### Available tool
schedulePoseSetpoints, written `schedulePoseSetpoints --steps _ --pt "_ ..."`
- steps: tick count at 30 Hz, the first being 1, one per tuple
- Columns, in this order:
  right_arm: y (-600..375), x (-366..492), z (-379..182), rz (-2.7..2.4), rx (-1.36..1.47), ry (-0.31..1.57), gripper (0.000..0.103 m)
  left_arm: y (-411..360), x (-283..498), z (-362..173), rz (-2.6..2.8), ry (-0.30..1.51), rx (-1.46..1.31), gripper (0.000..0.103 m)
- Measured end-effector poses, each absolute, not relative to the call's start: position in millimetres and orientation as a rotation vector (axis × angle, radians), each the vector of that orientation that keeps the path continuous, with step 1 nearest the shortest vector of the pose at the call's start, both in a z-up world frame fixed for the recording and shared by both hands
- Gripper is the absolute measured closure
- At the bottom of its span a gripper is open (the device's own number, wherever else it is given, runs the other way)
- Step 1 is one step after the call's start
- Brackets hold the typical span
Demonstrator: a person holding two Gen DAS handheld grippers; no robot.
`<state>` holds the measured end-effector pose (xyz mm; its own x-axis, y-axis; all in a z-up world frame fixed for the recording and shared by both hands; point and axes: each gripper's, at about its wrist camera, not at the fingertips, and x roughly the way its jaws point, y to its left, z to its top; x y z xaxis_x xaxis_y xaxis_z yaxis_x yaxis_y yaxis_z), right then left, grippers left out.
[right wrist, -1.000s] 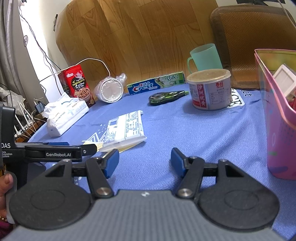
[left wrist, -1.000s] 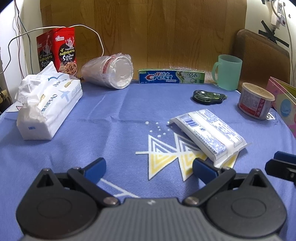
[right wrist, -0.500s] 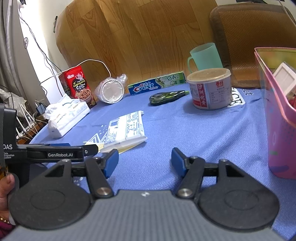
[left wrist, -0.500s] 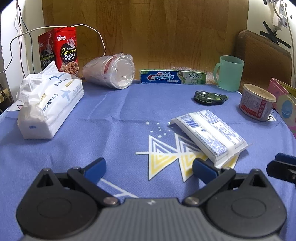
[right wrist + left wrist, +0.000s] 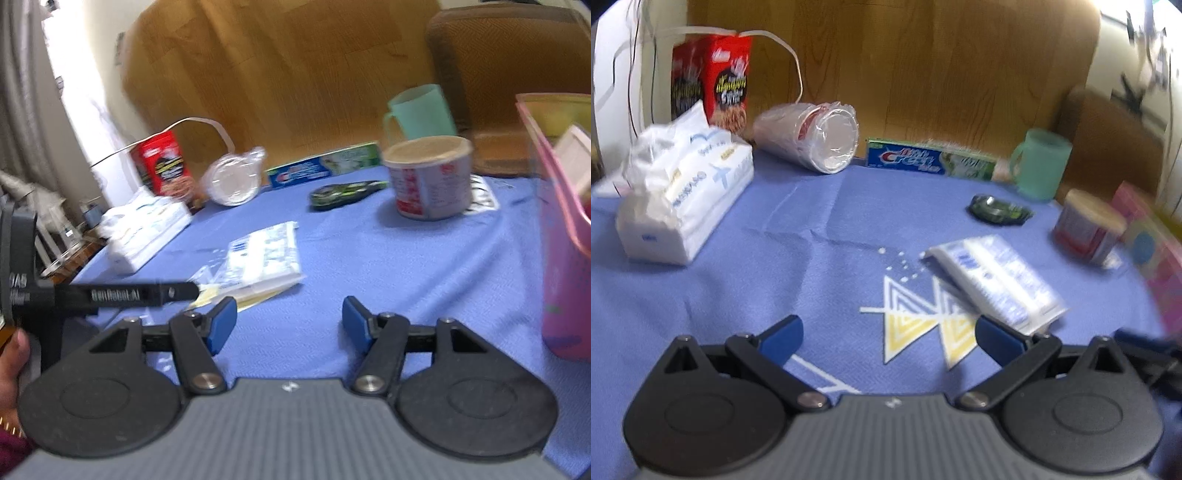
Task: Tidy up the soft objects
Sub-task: 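Lower the left tool over the white printed packet and close on it, then carry the white packet into the pink tin and open the left tool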
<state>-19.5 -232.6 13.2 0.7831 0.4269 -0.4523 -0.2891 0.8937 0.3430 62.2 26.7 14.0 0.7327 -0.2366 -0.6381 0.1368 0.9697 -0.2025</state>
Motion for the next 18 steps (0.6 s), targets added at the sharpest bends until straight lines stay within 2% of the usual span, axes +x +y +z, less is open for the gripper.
schedulePoseSetpoints --steps 5,7,10,12,13,14,15,16,18 --pt "-210 0 25 0.464 0.133 0.548 0.038 26 80 24 -0.288 0.738 -0.215 0.001" --pt "-200 14 26 0.483 0.102 0.564 0.037 18 91 24 -0.326 0.756 -0.205 0.005" --pt "-189 31 24 0.507 0.043 0.582 0.037 9 108 19 -0.391 0.796 -0.227 0.019" --pt "-185 43 19 0.517 0.033 0.621 0.037 6 116 13 -0.402 0.797 -0.241 0.023" --pt "-185 50 15 0.528 0.049 0.642 0.036 5 118 12 -0.394 0.787 -0.246 0.033" --pt "-186 52 13 0.540 0.077 0.634 0.036 2 118 12 -0.403 0.784 -0.251 0.049" --pt "-188 51 13 0.550 0.080 0.636 0.047 1 118 11 -0.430 0.796 -0.262 0.049" --pt "-185 51 13 0.563 0.077 0.643 0.054 -1 114 13 -0.428 0.792 -0.258 0.049" --pt "-186 46 13 0.552 0.116 0.638 0.054 -5 107 15 -0.428 0.784 -0.246 0.049"
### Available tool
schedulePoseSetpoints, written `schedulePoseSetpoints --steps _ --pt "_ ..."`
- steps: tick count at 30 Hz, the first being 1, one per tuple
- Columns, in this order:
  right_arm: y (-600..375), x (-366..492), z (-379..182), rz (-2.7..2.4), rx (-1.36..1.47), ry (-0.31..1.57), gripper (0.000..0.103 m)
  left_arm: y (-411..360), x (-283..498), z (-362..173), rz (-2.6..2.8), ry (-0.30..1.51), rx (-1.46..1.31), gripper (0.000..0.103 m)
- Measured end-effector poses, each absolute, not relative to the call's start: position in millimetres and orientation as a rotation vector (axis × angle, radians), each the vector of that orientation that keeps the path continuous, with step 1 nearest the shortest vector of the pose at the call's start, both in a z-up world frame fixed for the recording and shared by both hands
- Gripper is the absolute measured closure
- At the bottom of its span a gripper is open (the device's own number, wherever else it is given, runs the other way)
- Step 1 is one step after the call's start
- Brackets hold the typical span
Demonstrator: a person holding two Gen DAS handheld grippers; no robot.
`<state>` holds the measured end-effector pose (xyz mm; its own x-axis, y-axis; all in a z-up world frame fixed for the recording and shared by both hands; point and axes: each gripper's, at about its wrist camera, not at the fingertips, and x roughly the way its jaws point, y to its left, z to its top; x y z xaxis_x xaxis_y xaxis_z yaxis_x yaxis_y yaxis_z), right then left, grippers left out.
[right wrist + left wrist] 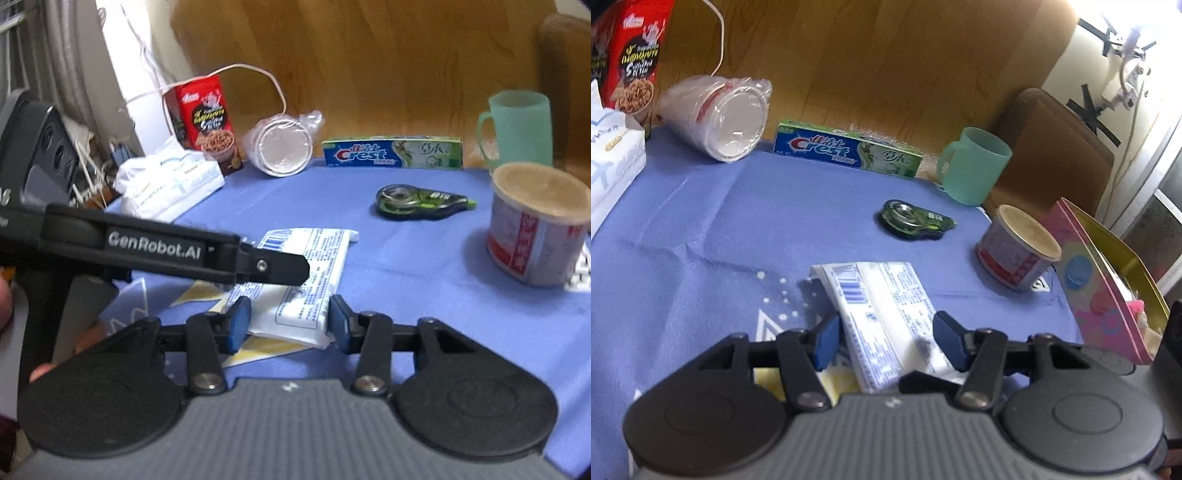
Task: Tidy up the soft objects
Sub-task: 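Carry the white packet into the pink tin and open the left tool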
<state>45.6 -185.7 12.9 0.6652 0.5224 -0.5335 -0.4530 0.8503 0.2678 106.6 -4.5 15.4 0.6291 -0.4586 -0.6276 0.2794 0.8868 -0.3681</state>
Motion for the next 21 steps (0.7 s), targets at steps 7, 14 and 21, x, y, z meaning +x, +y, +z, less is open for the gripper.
schedulePoseSetpoints --steps 7,14,21 --pt "-196 8 42 0.471 0.133 0.465 0.055 -32 84 70 -0.505 0.670 -0.219 0.049" --pt "-278 -44 71 0.237 0.104 0.315 0.055 -156 59 116 -0.748 0.555 -0.087 0.046" --pt "-377 -71 71 -0.056 0.105 0.273 0.055 -278 64 112 -0.854 0.583 -0.065 0.033"
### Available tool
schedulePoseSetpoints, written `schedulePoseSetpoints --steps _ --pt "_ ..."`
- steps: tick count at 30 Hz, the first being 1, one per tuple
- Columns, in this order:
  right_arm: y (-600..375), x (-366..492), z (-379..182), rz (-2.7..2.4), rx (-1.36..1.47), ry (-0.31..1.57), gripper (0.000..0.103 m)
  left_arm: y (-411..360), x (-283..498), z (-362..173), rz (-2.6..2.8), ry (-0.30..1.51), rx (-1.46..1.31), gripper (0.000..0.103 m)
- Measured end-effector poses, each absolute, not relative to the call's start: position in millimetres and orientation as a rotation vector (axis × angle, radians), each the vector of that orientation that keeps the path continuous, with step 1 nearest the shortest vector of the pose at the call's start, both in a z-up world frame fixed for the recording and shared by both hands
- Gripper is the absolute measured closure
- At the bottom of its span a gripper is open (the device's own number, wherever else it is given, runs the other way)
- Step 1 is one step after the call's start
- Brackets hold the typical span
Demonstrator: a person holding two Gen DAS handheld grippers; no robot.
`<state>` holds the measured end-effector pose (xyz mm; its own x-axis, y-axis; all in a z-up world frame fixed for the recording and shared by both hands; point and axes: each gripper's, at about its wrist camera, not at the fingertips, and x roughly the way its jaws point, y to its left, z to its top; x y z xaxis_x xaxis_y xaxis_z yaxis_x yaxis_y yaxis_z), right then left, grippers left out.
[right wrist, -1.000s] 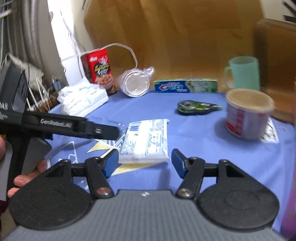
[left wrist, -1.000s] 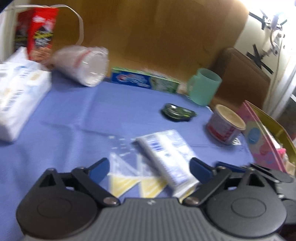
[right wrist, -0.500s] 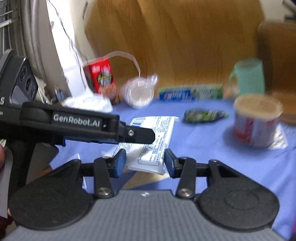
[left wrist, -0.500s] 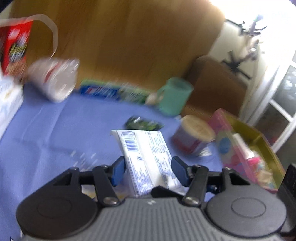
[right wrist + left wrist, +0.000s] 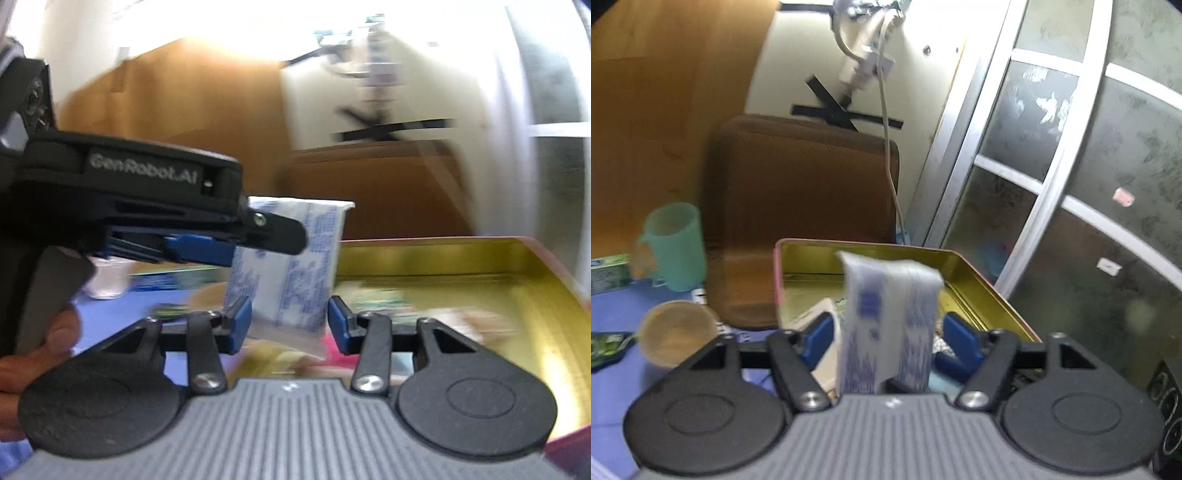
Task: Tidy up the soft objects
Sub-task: 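Carry the white packet into the pink tin and open the left tool, then grasp the green correction-tape roller on the table with the right tool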
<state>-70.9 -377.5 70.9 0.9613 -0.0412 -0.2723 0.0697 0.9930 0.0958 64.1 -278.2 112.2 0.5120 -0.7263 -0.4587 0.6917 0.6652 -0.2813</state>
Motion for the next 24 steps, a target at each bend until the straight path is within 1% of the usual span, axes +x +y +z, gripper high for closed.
schedulePoseSetpoints --steps 2,4,6,8,12,17,21,22,23,24 --pt "-396 -67 61 -0.213 0.078 0.285 0.053 -287 66 108 -0.809 0.594 -0.035 0.035" --pt "-411 -73 56 -0.261 0.134 0.279 0.053 -272 68 103 -0.785 0.593 -0.043 0.034" --pt "-419 -89 53 -0.226 0.192 0.239 0.053 -246 69 101 -0.743 0.577 -0.042 0.033" --pt "-409 -97 55 -0.198 0.159 0.213 0.053 -208 71 95 -0.658 0.567 -0.038 0.029" --pt "-375 -95 60 -0.062 0.132 0.180 0.055 -129 83 67 -0.457 0.630 -0.022 0.029" --pt "-311 -47 54 0.209 0.110 0.282 0.060 -38 101 29 -0.203 0.695 -0.028 0.029" --pt "-257 33 54 0.398 -0.080 0.428 0.060 8 114 15 -0.132 0.710 -0.078 0.029" --pt "-242 58 54 0.423 -0.140 0.474 0.059 18 114 11 -0.132 0.712 -0.106 0.029" --pt "-224 87 54 0.432 -0.205 0.521 0.056 24 113 10 -0.143 0.691 -0.128 0.026" --pt "-209 106 51 0.437 -0.257 0.562 0.044 26 112 9 -0.149 0.683 -0.138 0.025"
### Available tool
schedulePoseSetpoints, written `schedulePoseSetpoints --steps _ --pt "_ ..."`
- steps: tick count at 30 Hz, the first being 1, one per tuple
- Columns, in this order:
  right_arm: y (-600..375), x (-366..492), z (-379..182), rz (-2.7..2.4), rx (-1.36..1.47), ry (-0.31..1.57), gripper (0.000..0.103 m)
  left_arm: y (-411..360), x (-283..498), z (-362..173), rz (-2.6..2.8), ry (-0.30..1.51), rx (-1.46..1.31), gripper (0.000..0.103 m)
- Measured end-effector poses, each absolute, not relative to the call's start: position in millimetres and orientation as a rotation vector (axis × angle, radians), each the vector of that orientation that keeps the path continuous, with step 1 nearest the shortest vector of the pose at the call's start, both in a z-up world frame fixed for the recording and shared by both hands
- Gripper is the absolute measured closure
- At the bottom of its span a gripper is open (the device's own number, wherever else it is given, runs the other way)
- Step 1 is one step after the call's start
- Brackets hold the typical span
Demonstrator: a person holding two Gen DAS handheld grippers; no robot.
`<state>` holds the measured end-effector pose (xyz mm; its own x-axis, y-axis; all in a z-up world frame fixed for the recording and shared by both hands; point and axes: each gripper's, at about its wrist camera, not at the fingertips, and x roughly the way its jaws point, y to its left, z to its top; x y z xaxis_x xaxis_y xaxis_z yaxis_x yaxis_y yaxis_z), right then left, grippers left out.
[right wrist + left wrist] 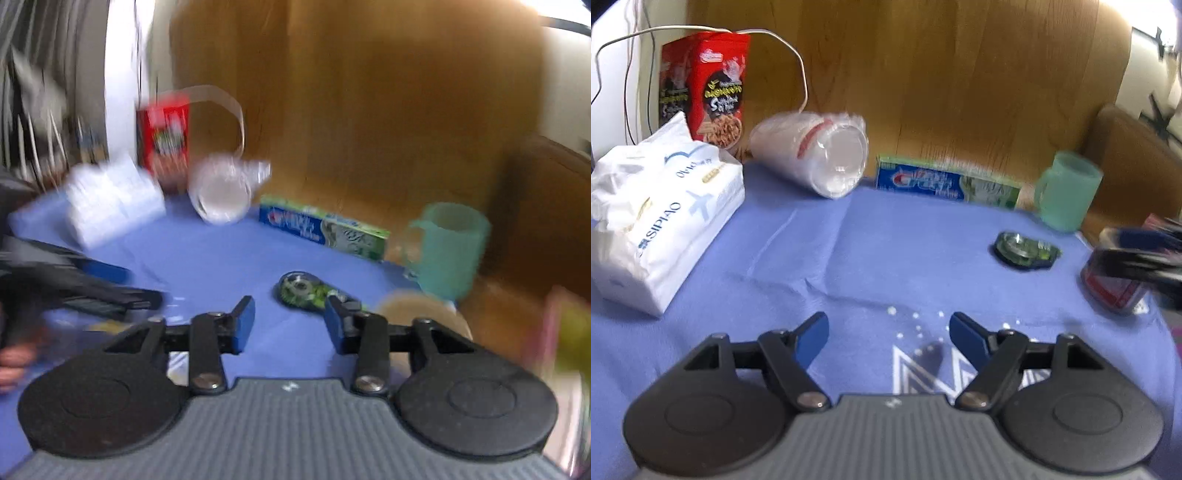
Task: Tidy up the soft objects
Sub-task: 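Grasp the green correction-tape roller on the table with the right tool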
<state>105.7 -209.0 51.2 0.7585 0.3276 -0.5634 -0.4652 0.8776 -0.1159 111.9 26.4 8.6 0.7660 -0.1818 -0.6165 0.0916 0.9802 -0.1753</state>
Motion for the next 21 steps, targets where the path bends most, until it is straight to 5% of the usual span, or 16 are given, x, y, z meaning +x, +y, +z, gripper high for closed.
schedulePoseSetpoints --steps 1,6,11,12,13,21 --pt "-196 130 48 0.449 -0.310 0.619 0.034 27 112 9 -0.155 0.676 -0.144 0.025" --pt "-166 210 23 0.432 -0.467 0.872 0.027 31 113 10 -0.171 0.659 -0.182 0.024" --pt "-173 216 21 0.489 -0.370 0.997 0.040 36 112 10 -0.168 0.655 -0.217 0.023" --pt "-170 206 22 0.499 -0.383 0.982 0.058 36 112 10 -0.167 0.656 -0.214 0.023" --pt "-168 199 24 0.514 -0.370 0.984 0.063 35 113 10 -0.165 0.657 -0.209 0.022" --pt "-163 64 21 0.621 -0.274 0.860 0.063 23 108 11 -0.147 0.679 -0.132 0.018"
